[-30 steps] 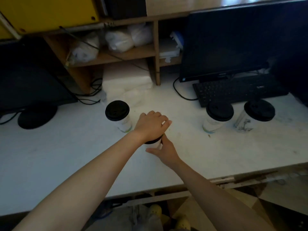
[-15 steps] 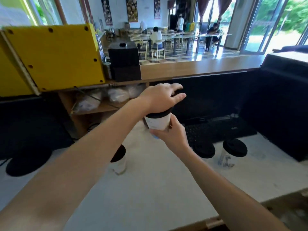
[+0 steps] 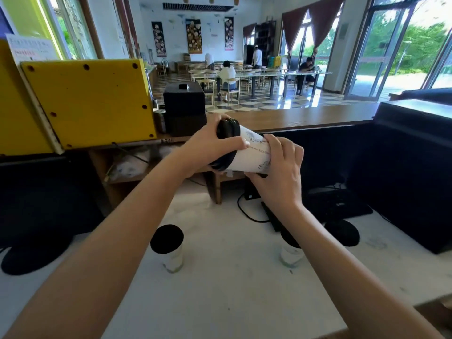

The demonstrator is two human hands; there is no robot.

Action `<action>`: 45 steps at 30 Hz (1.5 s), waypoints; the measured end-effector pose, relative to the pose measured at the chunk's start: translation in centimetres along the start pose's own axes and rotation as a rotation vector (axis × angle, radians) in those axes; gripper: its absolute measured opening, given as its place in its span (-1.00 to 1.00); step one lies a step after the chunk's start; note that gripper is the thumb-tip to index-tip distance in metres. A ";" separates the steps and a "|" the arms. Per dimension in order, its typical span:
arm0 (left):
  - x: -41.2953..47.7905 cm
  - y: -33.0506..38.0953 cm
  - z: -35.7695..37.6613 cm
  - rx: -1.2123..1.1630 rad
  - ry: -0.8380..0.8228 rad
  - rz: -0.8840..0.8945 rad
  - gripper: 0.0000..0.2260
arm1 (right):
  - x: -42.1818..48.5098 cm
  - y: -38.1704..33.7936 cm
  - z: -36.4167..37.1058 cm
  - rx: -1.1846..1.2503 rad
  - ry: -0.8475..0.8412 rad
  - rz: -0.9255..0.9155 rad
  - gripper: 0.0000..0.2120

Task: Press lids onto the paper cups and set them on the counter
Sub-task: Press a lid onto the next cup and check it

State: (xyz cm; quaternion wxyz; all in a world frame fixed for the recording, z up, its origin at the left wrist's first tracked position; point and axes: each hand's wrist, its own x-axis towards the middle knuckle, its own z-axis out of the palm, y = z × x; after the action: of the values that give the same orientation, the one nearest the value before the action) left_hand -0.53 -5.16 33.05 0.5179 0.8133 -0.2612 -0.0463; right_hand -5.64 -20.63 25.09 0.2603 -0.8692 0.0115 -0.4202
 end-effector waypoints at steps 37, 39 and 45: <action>-0.4 -6.6 0.1 -0.675 -0.052 -0.206 -0.41 | 1.6 3.1 -3.3 1.052 -0.536 0.187 -0.46; -0.4 -6.7 0.8 -0.650 0.016 -0.173 -0.37 | 1.6 3.4 -3.1 1.078 -0.538 0.247 -0.43; -1.5 -7.0 2.5 -0.356 0.147 0.138 -0.42 | 2.1 3.6 -2.5 0.959 -0.659 0.644 -0.40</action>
State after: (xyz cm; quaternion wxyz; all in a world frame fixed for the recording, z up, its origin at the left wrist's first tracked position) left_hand -0.07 -4.21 25.49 0.6730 0.6905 -0.2653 0.0034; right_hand -5.40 -25.38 26.24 0.7208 -0.6931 0.0021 0.0075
